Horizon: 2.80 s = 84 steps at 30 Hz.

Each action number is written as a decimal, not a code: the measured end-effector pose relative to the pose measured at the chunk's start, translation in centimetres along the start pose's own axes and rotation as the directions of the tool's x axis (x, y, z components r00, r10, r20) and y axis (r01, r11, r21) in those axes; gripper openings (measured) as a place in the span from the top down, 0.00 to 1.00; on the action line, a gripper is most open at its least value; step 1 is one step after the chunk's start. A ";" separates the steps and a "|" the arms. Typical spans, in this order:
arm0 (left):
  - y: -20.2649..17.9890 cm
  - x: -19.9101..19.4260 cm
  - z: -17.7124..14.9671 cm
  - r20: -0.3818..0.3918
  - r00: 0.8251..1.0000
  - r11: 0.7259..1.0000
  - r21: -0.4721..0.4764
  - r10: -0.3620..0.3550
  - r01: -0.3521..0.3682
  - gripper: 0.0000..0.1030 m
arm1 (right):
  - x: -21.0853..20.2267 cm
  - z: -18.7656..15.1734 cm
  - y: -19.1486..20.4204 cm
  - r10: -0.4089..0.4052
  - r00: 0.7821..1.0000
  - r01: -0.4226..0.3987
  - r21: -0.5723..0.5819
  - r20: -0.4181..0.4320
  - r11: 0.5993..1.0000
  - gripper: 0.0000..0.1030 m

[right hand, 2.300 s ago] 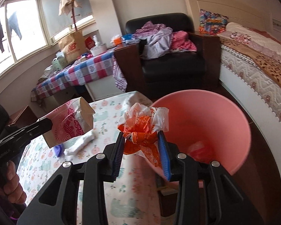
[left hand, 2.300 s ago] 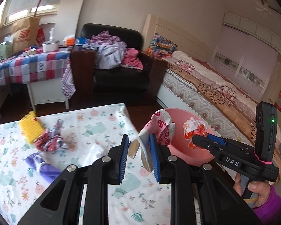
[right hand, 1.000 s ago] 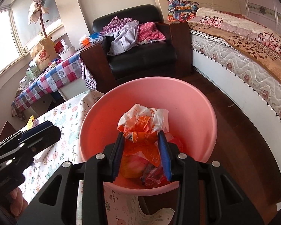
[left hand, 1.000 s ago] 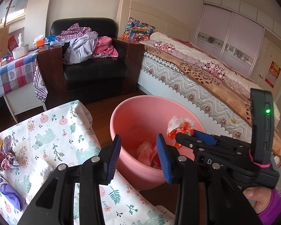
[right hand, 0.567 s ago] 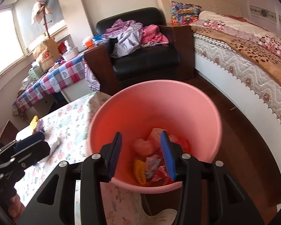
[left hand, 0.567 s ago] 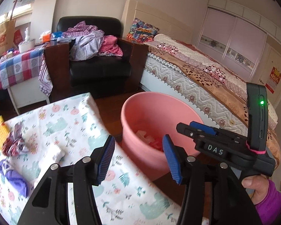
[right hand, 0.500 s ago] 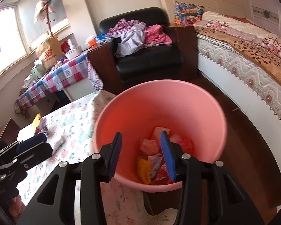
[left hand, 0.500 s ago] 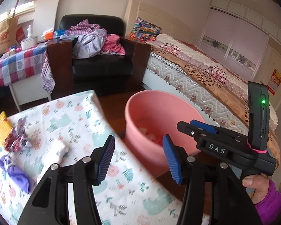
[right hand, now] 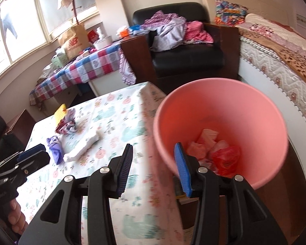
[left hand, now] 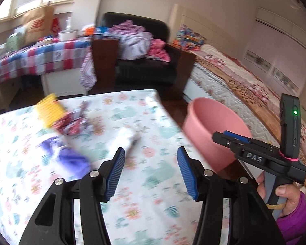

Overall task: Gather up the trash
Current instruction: 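Move both open tools back over the table, then grasp the red crumpled wrapper with the left tool and lift it, then grasp the purple cloth bundle with the right tool while the left holds the wrapper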

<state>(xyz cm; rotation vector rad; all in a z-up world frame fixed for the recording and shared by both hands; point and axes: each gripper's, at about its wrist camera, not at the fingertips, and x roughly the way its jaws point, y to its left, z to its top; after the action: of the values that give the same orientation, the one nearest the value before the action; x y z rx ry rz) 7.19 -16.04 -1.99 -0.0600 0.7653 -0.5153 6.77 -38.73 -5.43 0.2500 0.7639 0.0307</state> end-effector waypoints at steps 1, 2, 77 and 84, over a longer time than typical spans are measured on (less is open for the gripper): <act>0.9 -0.3 -0.1 0.004 1.000 1.000 -0.014 0.016 -0.015 0.49 | 0.3 -0.1 0.6 0.010 1.000 -0.010 -0.008 -0.009 1.000 0.58; 1.9 -0.6 -0.3 0.007 0.999 0.999 -0.032 0.035 -0.035 0.49 | 0.6 -0.1 1.1 0.019 1.000 -0.019 -0.014 -0.018 1.000 0.58; 18.7 -8.0 -5.8 0.040 0.972 0.903 -0.380 0.233 -0.201 0.79 | 8.5 -3.6 22.0 0.228 0.924 -0.330 -0.340 -0.307 0.881 0.64; 19.1 -8.0 -6.2 0.033 0.972 0.895 -0.400 0.231 -0.199 0.79 | 7.6 -5.5 21.4 0.190 0.924 -0.308 -0.353 -0.332 0.884 0.63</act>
<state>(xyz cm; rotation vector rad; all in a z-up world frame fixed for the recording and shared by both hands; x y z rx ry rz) 6.19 5.21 -5.80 -0.3657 0.7778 -0.1391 9.81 -15.89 -9.36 -0.0514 0.9935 0.4781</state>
